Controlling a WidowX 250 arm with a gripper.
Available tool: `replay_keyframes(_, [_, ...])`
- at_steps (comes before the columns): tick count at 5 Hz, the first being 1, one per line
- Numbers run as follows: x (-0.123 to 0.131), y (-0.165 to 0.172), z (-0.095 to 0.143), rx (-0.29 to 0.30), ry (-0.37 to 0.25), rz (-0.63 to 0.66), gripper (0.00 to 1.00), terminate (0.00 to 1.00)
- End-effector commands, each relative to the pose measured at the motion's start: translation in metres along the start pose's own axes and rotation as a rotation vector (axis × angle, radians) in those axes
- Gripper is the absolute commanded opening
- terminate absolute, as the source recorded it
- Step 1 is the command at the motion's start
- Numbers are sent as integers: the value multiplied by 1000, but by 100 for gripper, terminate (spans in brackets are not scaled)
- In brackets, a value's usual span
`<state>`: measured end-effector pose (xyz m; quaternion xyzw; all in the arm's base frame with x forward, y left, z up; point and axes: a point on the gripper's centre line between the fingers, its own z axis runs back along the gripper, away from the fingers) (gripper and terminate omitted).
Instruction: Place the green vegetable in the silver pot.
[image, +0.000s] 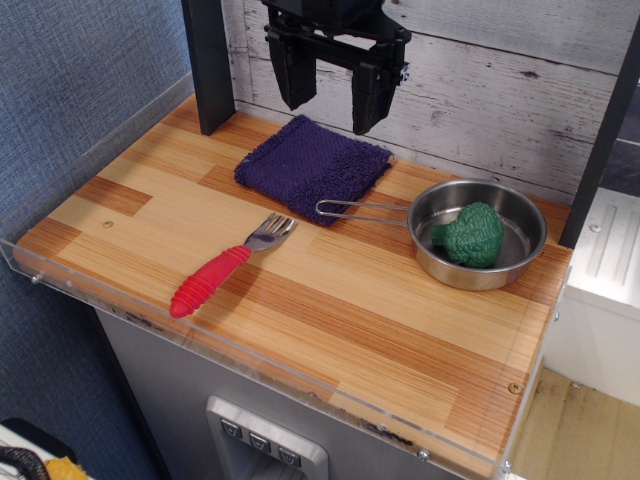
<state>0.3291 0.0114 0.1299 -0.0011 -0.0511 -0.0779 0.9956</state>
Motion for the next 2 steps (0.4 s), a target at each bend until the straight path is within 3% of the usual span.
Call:
replay_keyframes(1, [0,-2,16,11,-53,-3,100,0])
replay_keyframes(2, [0,-2,16,11,-53,-3,100,100])
